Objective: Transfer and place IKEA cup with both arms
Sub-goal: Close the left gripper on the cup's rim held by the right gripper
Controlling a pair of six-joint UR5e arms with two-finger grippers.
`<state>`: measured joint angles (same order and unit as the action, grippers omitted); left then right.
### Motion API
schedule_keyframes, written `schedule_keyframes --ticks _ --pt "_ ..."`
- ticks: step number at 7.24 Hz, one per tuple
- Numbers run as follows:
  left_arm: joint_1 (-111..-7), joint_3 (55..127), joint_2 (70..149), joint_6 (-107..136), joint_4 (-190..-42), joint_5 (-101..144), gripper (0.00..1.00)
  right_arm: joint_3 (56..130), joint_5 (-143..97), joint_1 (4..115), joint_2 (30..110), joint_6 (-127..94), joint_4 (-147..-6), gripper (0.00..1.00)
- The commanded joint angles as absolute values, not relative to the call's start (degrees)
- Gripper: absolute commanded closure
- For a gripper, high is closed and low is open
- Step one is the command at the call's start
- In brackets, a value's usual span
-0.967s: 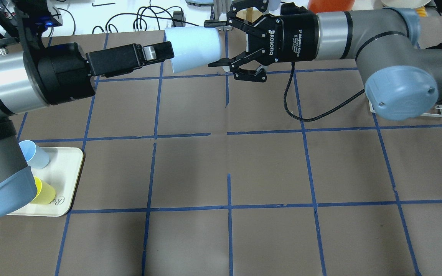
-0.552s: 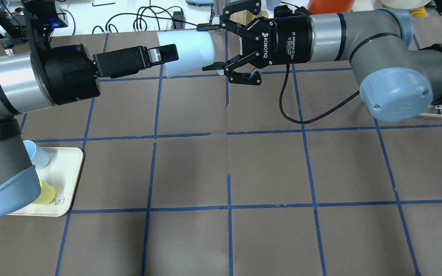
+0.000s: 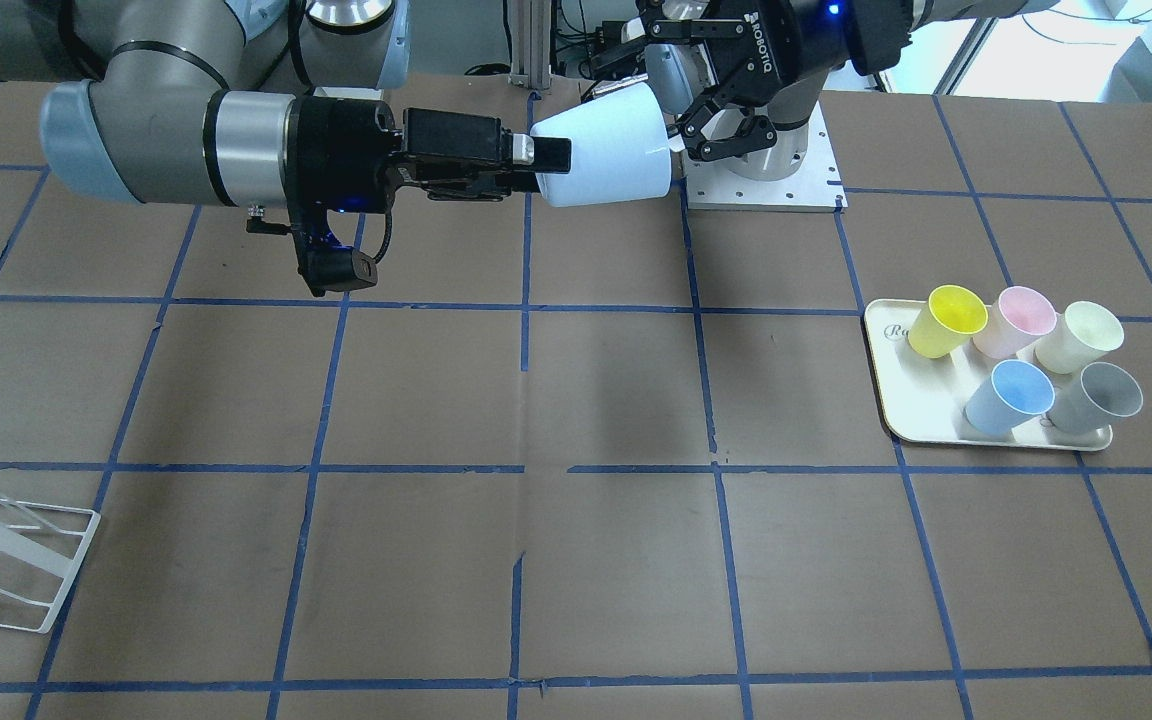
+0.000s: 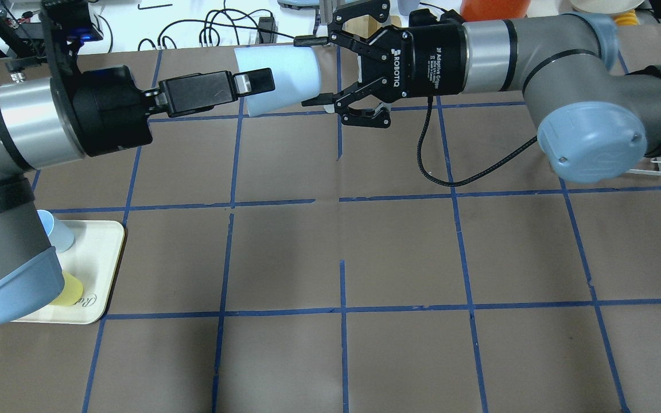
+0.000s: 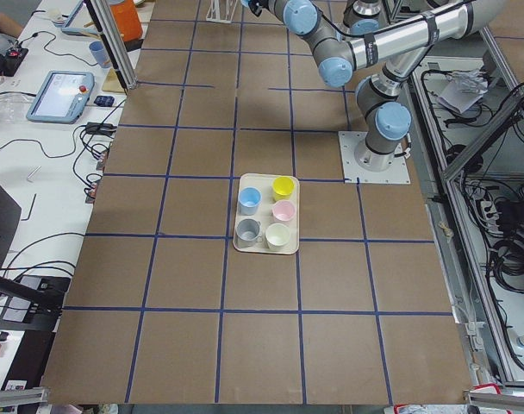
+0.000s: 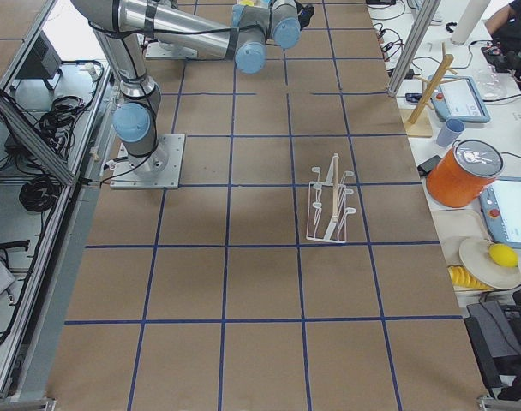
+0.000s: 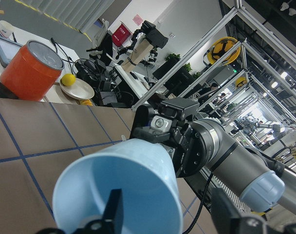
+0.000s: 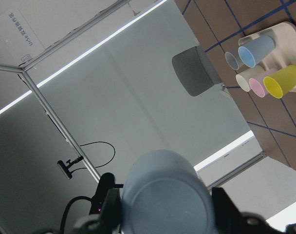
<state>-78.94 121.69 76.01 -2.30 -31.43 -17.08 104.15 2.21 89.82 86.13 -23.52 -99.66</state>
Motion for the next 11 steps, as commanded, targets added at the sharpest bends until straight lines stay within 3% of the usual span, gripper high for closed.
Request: schedule_keyframes --ticks 1,2,3,4,5,8,9,10,11 --pt "-79.01 121.64 75.94 -2.37 -31.11 -17.14 0.45 104.15 2.29 89.82 86.13 -23.55 -99.67 0.65" --pt "-79.01 121.73 75.94 -2.37 -30.50 -17.23 0.55 104.15 2.37 89.82 86.13 -23.55 -99.67 0.64" --pt "-79.01 121.73 75.94 -2.37 -30.15 -17.23 0.79 104.15 2.29 89.82 86.13 -23.55 -99.67 0.64" --pt "-79.01 121.73 75.94 -2.37 -30.23 -17.23 0.93 104.15 2.37 89.82 86.13 -23.64 -99.67 0.64" --pt "-79.01 121.73 75.85 -2.20 -30.23 -17.23 1.00 104.15 2.37 89.82 86.13 -23.56 -99.67 0.64" --pt "-79.01 121.73 75.76 -2.02 -30.15 -17.14 1.00 104.15 2.37 89.82 86.22 -23.64 -99.67 0.64" --pt "-79.01 121.73 75.76 -2.02 -30.15 -17.14 1.00 104.15 2.55 89.82 86.13 -23.64 -99.58 0.28" --pt "-79.01 121.73 75.76 -2.02 -30.23 -17.14 1.00 104.15 2.29 89.82 85.87 -25.21 -99.67 0.00" --pt "-79.01 121.73 75.76 -2.02 -30.23 -17.14 1.00 104.06 2.29 89.82 86.22 -26.53 -99.67 0.00"
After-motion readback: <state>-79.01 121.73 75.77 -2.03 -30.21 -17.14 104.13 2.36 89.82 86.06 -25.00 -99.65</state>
